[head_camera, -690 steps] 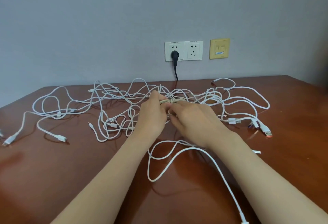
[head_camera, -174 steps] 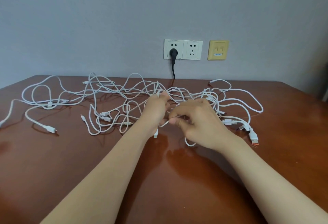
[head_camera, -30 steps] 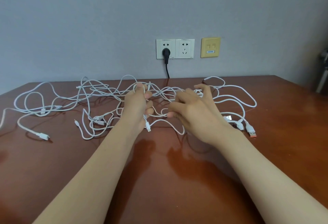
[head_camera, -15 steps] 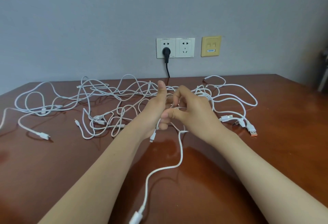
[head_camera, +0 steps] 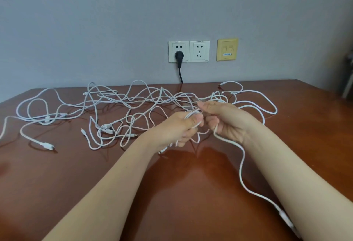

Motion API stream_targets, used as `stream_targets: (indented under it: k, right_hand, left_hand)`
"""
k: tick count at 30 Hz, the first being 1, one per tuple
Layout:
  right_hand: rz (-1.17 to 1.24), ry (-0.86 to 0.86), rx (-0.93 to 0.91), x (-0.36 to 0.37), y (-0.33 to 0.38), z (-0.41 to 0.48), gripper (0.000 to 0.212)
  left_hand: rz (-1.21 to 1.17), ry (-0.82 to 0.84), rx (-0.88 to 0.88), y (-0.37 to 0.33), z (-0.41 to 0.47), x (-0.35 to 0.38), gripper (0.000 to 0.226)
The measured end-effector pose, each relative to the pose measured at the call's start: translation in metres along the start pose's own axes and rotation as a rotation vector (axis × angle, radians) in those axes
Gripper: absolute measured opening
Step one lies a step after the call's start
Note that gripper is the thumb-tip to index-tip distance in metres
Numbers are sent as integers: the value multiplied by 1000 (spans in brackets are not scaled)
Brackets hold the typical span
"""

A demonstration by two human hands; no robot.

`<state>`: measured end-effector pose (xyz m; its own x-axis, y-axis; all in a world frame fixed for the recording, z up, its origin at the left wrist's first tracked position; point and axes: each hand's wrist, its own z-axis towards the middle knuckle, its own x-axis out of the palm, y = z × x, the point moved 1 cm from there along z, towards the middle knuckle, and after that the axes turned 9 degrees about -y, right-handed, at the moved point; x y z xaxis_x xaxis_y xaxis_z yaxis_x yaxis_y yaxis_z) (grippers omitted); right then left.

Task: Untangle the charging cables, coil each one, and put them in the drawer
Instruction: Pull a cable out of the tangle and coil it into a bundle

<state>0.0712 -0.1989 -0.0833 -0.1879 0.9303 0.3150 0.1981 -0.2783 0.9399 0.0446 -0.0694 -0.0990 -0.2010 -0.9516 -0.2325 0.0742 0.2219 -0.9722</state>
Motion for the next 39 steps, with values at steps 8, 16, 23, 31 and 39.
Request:
stream_targets:
  k: [8,16,23,31,39]
  right_hand:
    - [-99,74,33,1,0,-2,10]
    - [-522,23,-88,7,-6,-8,38]
    - [-765,90,-155,11,-9,-12,41]
    - [-669,105,-290,7,4,-17,23]
    - [-786,155,-507,6,-1,-14,21]
  left_hand:
    - [-200,-318,31,-2,4,-8,31]
    - [-164,-433,53,-1,9,-4,32]
    - [-2,-524,114,-3,8,-3,37]
    - [-32,-626,0,1,13,-21,35]
    - [27,-308,-67,-1,4,-11,50]
